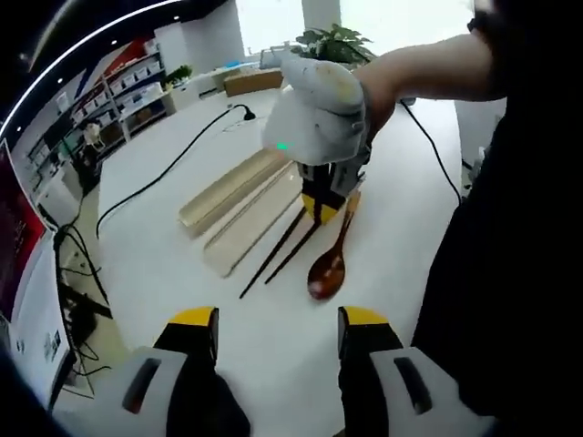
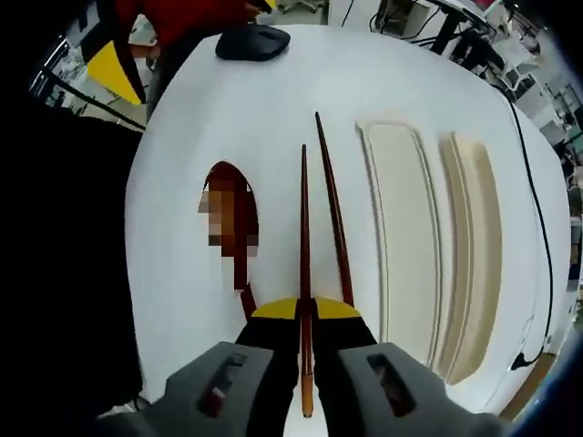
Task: Arrange the utensils inside the cutlery case until each visible utensil rests in its matching compartment.
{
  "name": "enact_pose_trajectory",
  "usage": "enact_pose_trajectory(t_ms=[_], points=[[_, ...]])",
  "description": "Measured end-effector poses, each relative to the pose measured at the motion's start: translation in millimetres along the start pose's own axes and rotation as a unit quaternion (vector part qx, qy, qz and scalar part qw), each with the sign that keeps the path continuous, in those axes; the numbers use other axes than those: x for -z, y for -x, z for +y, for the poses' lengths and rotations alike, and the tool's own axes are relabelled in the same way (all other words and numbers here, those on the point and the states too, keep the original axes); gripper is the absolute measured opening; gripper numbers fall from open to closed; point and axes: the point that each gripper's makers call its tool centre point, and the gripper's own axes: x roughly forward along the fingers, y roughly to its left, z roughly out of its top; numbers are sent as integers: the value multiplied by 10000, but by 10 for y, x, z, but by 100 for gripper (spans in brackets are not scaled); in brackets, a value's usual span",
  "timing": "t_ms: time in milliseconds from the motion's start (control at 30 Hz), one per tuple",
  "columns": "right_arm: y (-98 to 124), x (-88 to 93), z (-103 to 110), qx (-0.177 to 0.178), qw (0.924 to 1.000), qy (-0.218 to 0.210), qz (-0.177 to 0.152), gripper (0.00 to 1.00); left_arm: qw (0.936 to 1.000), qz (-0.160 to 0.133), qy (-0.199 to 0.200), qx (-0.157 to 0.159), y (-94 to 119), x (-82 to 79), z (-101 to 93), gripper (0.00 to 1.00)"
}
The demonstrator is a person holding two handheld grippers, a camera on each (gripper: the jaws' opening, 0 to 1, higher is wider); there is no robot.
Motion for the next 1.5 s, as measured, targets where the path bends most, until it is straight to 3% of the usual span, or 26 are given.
enact_pose_trajectory(t_ms=[167, 233, 300, 400, 467, 600, 733, 900, 1500], points=[[8, 7, -6, 60, 10000, 16, -7, 1, 9998, 89, 147, -46, 18, 135, -25, 53], [8, 8, -10, 89, 9999, -92, -9, 1, 9997, 202, 72, 112, 0, 163, -135, 51], [6, 6, -13, 106, 9998, -142, 13, 1, 9999, 112, 61, 81, -9, 112, -170, 52], [3, 8, -20, 122, 9997, -212, 16, 1, 9988, -241, 420, 88, -23, -23, -219, 61], [7, 13, -24, 111, 9997, -232, -19, 0, 9988, -276, 392, 102, 1, -50, -240, 63], [21, 18, -26, -5, 9990, -348, -270, 0, 9989, -320, 339, -32, 22, -15, -242, 62], [21, 17, -35, -139, 9981, -432, -425, 0, 9996, -144, 208, -84, 72, 100, -282, 61], [34, 6, -17, -354, 9931, -921, -632, 0, 9993, -174, 268, -192, 157, 121, -274, 60], [138, -49, 13, -193, 9942, -765, -729, 0, 9989, -135, 280, -344, 297, 262, -349, 59]])
